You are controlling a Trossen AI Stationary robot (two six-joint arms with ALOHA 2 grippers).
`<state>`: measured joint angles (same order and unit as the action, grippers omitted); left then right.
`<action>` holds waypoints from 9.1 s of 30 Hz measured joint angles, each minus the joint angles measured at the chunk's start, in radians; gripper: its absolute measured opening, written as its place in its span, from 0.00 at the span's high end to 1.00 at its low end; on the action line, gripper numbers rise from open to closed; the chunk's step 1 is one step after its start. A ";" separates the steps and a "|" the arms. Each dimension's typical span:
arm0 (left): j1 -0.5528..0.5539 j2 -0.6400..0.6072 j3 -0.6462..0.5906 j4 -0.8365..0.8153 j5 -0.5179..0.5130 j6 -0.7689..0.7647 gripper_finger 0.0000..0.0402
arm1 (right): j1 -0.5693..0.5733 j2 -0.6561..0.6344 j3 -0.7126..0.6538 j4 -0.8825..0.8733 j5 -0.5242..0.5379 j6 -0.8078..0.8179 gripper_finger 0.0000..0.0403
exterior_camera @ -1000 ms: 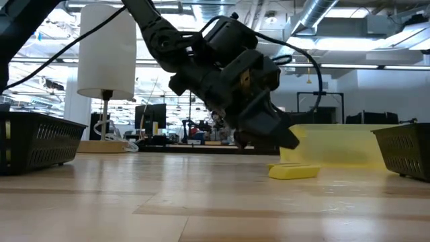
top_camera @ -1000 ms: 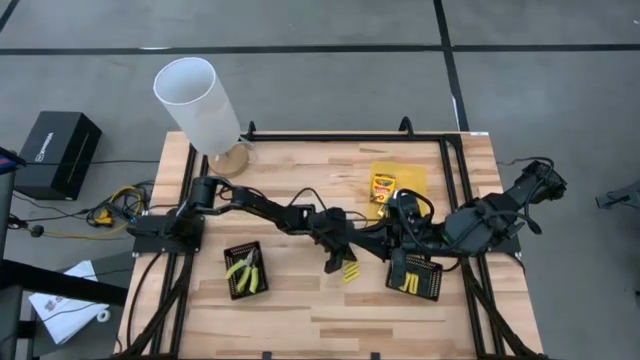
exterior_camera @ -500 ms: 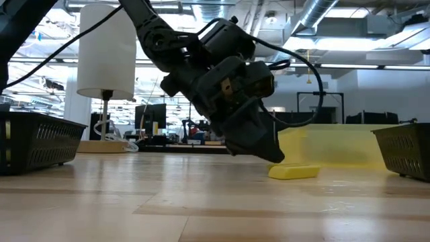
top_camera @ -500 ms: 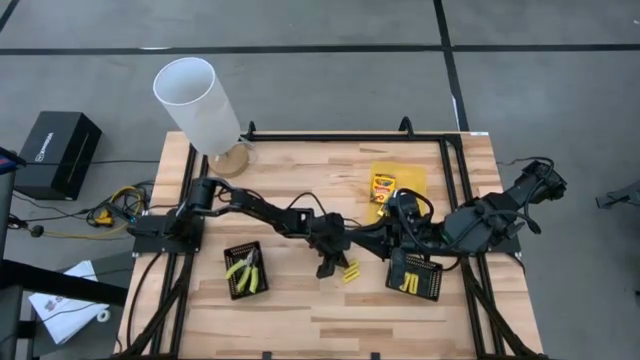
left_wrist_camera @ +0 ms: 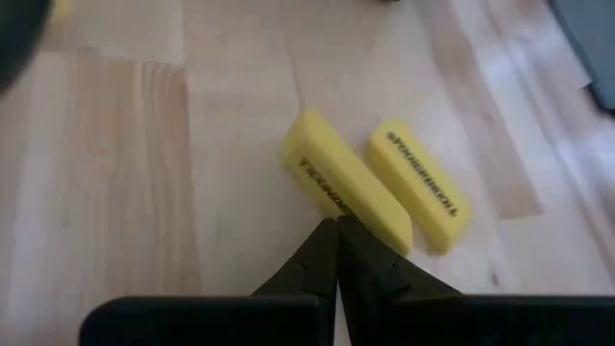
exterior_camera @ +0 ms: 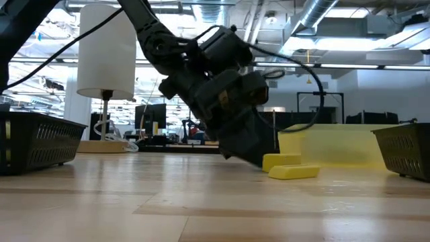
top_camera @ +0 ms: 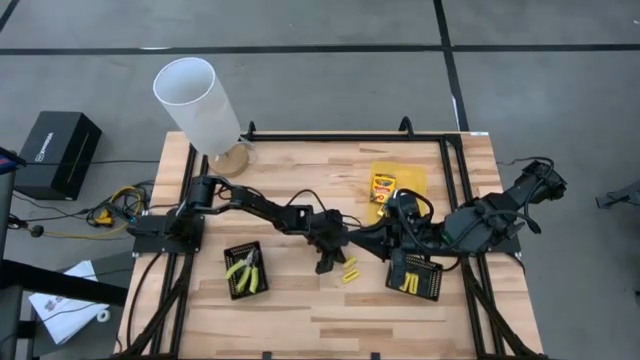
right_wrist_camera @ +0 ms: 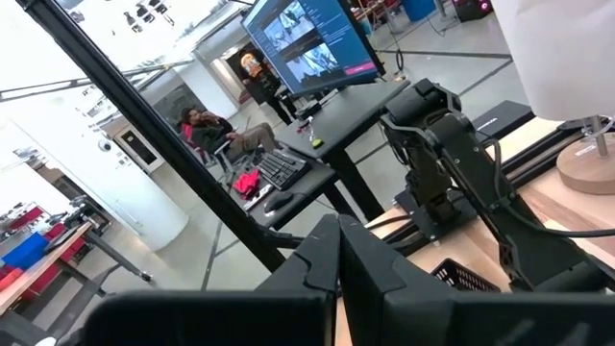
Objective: Pick & Place School Supplies
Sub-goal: Put the eraser into the right black bin
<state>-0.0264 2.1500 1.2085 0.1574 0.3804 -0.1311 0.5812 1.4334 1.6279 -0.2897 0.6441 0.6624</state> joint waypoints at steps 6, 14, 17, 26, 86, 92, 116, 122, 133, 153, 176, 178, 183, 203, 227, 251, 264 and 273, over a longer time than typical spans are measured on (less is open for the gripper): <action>0.002 0.001 -0.001 -0.006 0.003 0.022 1.00 | 0.000 0.000 0.000 0.011 -0.019 0.003 1.00; 0.033 0.001 -0.001 -0.013 0.017 0.019 1.00 | 0.001 0.000 0.000 0.012 -0.019 0.003 1.00; 0.055 -0.001 -0.001 -0.014 0.026 -0.011 1.00 | 0.001 0.000 0.000 0.012 -0.019 -0.022 1.00; 0.113 -0.125 -0.001 -0.059 0.030 -0.025 1.00 | 0.002 -0.001 0.000 0.015 -0.022 -0.204 1.00; -0.084 -1.076 -0.001 -0.299 -0.171 -0.210 1.00 | -0.530 0.430 -0.228 -0.688 -0.880 -1.081 0.68; -0.084 -1.076 -0.001 -0.300 -0.171 -0.210 1.00 | -0.515 0.433 -0.227 -0.601 -0.883 -1.073 0.68; -0.084 -1.076 -0.001 -0.299 -0.179 -0.217 1.00 | -0.510 0.552 -0.228 -0.544 -0.935 -1.073 0.69; -0.084 -1.076 0.000 -0.299 -0.178 -0.217 1.00 | -0.507 0.552 -0.242 -0.531 -0.945 -1.078 0.69; -0.084 -1.076 0.000 -0.299 -0.178 -0.217 1.00 | -0.488 0.551 -0.292 -0.520 -0.985 -1.078 0.69; -0.085 -1.076 0.000 -0.300 -0.174 -0.217 1.00 | -0.485 0.560 -0.292 -0.453 -0.985 -1.044 0.69; -0.084 -1.076 0.000 -0.349 -0.179 -0.208 1.00 | -0.547 0.643 -0.288 -0.415 -1.060 -0.946 0.94; -0.084 -1.076 0.000 -0.354 -0.179 -0.197 1.00 | -0.554 0.647 -0.268 -0.430 -1.072 -0.934 0.94; -0.084 -1.076 0.000 -0.357 -0.179 -0.182 1.00 | -0.566 0.652 -0.156 -0.476 -1.054 -0.939 0.94; -0.085 -1.076 0.000 -0.371 -0.175 -0.083 1.00 | -0.578 0.387 -0.011 -1.099 -1.070 -0.922 0.94; -0.082 -1.076 -0.185 -0.261 -0.170 -0.121 1.00 | -0.148 -0.019 -0.879 -0.349 -0.993 0.095 0.94; -0.082 -1.070 -0.192 -0.240 -0.200 -0.165 0.89 | -0.225 -0.038 -0.851 -0.248 -1.036 0.177 0.43; -0.071 -0.878 -0.191 -0.239 -0.208 -0.164 0.93 | -0.284 -0.229 -0.650 -0.217 -0.973 0.187 0.87; -0.071 -0.692 -0.191 -0.227 -0.095 -0.164 0.99 | -0.281 -0.090 -0.653 0.144 -1.273 0.197 0.93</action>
<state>-0.0978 1.4577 1.0176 -0.0695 0.2857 -0.2952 0.3006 1.3436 0.9752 -0.1461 -0.6287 0.8599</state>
